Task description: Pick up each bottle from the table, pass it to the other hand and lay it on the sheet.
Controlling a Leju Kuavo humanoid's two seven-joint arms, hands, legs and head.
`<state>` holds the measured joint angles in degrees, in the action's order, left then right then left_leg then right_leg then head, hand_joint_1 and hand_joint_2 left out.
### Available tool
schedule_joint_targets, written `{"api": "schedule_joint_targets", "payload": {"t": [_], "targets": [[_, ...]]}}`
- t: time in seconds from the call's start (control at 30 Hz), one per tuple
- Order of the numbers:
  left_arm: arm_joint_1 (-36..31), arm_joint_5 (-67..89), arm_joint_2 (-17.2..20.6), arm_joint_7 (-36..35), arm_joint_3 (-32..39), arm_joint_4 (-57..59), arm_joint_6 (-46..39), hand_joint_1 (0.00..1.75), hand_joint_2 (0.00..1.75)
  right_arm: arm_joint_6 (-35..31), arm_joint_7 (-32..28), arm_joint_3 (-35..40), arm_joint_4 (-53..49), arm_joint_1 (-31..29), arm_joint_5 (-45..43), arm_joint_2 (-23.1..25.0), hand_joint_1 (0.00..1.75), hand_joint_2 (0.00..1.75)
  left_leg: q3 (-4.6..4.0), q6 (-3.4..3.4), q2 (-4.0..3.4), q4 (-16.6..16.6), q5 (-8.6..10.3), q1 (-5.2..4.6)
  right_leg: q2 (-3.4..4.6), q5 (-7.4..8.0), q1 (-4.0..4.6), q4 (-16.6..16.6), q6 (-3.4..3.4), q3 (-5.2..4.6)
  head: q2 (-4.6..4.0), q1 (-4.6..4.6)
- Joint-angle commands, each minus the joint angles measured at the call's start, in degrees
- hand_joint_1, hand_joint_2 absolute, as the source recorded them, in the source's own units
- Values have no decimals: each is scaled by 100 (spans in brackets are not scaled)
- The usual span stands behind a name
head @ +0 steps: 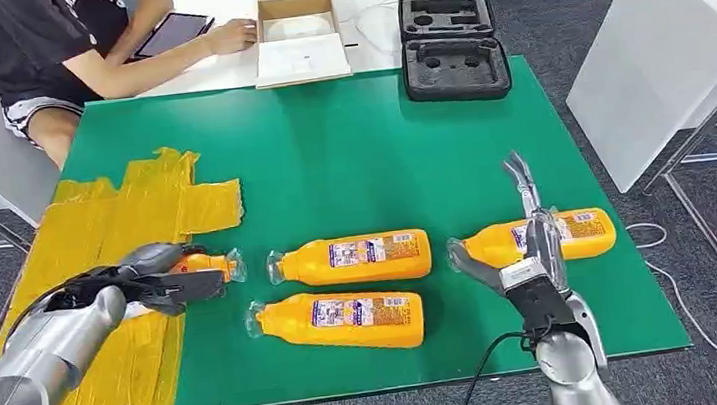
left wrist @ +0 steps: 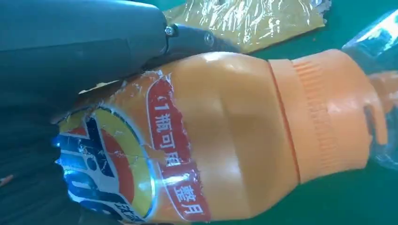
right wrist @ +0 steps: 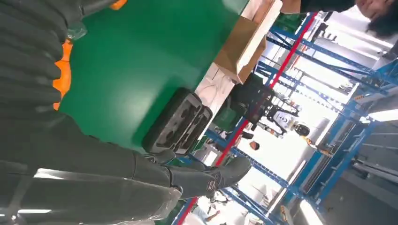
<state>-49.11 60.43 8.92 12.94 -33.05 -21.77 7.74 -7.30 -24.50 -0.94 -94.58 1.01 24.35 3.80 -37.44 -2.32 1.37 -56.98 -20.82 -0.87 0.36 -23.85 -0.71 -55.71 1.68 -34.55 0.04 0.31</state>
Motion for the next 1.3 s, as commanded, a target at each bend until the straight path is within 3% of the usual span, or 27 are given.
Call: {"api": "schedule_joint_targets", "payload": {"t": [0.03,1.3], "targets": [[-103,187,-47,-52,-307,461,138,0,175,51,-5,-100,303,-96,-24,53,0,175,28,18,-19,-3,-15,7,6,-9,7,6,-6,30,0,-2],[-231,331,-11,-45,-247,228,-98,0,175,52,-22,-107,385,-108,-63,39,0,175,29,17,-19,2,-10,5,8,-5,7,7,-6,27,0,-2]]}}
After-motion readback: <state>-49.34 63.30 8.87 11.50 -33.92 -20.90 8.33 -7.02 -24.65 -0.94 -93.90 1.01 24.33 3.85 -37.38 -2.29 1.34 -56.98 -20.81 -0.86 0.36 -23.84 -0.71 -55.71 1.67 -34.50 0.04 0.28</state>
